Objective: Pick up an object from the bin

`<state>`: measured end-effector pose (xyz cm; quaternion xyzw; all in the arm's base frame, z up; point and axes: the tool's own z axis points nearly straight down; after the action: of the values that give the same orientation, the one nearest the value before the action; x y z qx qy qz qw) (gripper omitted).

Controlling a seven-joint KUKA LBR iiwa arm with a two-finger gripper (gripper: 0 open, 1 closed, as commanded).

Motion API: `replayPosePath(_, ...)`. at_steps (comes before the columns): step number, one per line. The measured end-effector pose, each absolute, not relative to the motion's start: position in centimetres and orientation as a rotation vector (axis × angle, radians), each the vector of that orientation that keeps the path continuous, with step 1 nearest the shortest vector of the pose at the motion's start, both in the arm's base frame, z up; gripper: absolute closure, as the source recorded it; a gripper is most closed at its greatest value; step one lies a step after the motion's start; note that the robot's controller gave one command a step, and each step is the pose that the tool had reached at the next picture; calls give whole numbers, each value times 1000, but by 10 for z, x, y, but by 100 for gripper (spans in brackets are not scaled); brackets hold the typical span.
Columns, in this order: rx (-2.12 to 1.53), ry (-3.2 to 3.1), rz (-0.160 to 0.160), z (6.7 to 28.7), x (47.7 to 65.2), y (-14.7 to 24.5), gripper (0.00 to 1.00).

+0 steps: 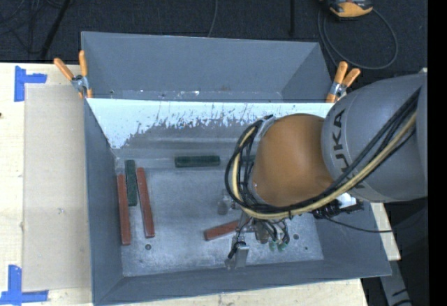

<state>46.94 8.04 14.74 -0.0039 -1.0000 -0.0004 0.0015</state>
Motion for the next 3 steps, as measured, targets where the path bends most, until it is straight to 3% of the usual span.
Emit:
replayPosePath(1, -13, -3139, -1, 147, 469, 80, 0)
replayPosePath(2, -1, -3141, 0, 70, 526, 58, 100)
replayPosePath(3, -1, -3141, 0, 70, 526, 58, 100)
